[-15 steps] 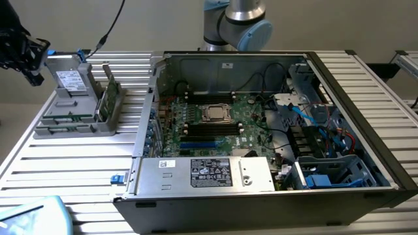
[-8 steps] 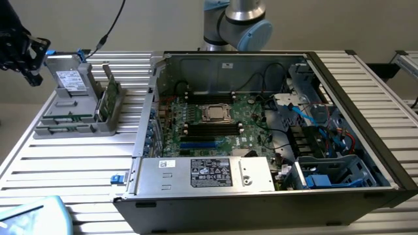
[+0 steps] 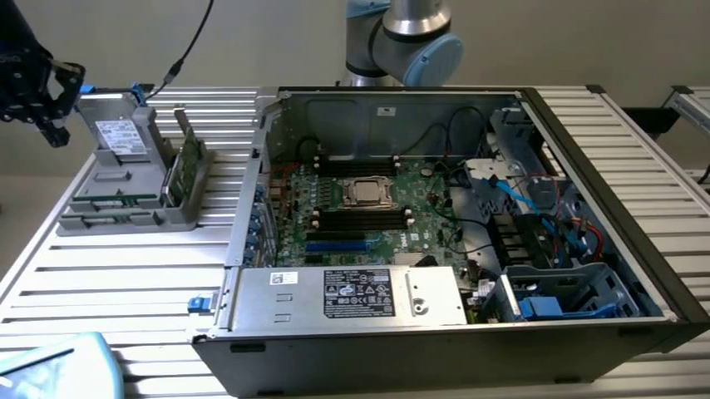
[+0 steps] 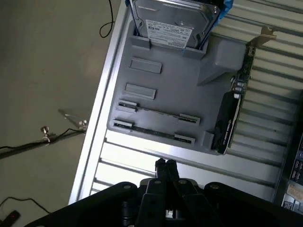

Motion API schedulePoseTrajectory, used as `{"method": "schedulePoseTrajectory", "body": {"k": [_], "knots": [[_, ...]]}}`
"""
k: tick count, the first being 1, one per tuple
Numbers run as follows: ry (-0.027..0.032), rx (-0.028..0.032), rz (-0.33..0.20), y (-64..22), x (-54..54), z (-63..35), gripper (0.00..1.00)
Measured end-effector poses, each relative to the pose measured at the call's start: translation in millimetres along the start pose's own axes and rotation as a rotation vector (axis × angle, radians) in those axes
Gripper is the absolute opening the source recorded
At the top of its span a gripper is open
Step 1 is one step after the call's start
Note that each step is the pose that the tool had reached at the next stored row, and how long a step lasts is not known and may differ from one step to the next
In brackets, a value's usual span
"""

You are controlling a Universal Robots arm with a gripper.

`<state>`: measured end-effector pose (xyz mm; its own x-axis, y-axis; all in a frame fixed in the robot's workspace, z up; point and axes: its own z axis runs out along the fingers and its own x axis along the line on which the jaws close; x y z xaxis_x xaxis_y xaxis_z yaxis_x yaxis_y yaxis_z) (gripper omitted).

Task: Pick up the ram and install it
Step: 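Pick up the ram and move it above insertion slot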

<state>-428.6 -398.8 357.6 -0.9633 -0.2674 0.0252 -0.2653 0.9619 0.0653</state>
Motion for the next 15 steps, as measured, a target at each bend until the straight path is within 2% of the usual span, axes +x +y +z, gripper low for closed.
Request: {"method": "schedulePoseTrajectory", "body": {"k": [4, 15], "knots": [[0.0057, -0.0048, -0.068, 0.0, 0.0, 0.4, 0.11], [0.0239, -0.0129, -0.255, -0.1, 0.0, 1.7, 0.11]]}}
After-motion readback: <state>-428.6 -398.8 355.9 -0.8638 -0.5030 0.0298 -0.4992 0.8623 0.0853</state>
